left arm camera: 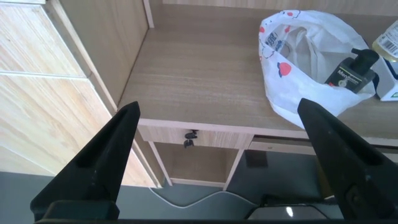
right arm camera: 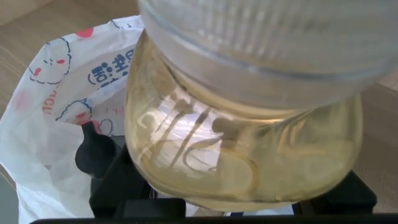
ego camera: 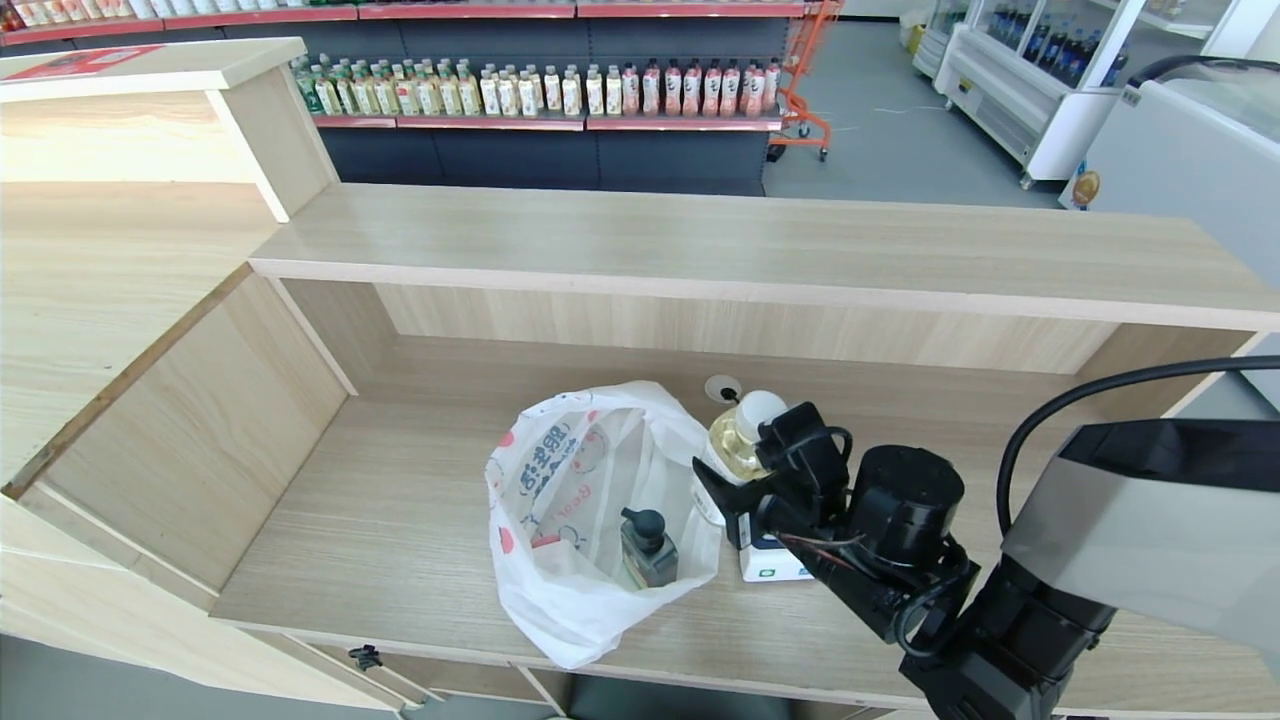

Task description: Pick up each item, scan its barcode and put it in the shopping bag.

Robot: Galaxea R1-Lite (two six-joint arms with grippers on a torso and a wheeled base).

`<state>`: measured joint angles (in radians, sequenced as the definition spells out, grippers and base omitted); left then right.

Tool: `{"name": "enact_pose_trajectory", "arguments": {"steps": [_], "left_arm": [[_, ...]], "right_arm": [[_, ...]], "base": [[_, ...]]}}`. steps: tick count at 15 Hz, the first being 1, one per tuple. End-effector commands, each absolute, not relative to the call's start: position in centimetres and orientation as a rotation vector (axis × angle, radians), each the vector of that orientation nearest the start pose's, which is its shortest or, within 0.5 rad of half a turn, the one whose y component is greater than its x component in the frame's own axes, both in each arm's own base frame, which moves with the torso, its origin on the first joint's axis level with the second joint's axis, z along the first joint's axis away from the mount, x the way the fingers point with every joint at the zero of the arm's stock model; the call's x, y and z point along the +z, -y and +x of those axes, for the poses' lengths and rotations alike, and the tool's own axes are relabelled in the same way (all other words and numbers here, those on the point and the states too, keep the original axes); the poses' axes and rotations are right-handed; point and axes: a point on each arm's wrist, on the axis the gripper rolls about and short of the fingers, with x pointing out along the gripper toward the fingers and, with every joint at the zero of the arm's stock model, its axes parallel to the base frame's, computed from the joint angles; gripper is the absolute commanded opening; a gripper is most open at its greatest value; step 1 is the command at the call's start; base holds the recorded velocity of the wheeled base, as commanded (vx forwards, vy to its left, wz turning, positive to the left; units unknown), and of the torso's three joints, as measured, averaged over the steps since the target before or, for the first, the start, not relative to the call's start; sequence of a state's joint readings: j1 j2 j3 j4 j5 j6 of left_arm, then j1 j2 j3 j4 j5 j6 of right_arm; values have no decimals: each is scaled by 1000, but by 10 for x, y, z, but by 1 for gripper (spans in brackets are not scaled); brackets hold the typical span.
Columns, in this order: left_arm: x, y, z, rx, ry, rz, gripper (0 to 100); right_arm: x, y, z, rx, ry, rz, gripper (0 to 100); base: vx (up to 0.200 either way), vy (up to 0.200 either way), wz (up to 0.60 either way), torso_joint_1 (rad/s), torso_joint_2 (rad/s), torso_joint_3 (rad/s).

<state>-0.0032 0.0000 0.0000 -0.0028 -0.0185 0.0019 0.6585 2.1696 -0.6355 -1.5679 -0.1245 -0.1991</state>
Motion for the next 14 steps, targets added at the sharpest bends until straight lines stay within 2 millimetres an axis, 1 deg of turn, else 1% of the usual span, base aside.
{"name": "enact_pose_trajectory", "arguments": {"steps": [1,4,8,11,14], "left_arm": [[76,0,-23,-21,2,2,100],[76,0,-23,-21,2,3,100],[76,0,-23,-21,2,0,100],[76,0,-23,-21,2,0,100],[76,0,-23,-21,2,0,100]], "right_arm": [[82,-214,282,526,95,-178,0],[80,-214,284,525,93,-178,0],[72,-208,294,498,71,-174,0],[67,-196,302,486,51,-159,0],[67,-195,302,500,46,-149,0]], "base": [[0,200,0,-27,-7,-2],[0,200,0,12,9,-1],[0,0,0,0,0,0],[0,0,0,0,0,0],[0,0,0,0,0,0]]}}
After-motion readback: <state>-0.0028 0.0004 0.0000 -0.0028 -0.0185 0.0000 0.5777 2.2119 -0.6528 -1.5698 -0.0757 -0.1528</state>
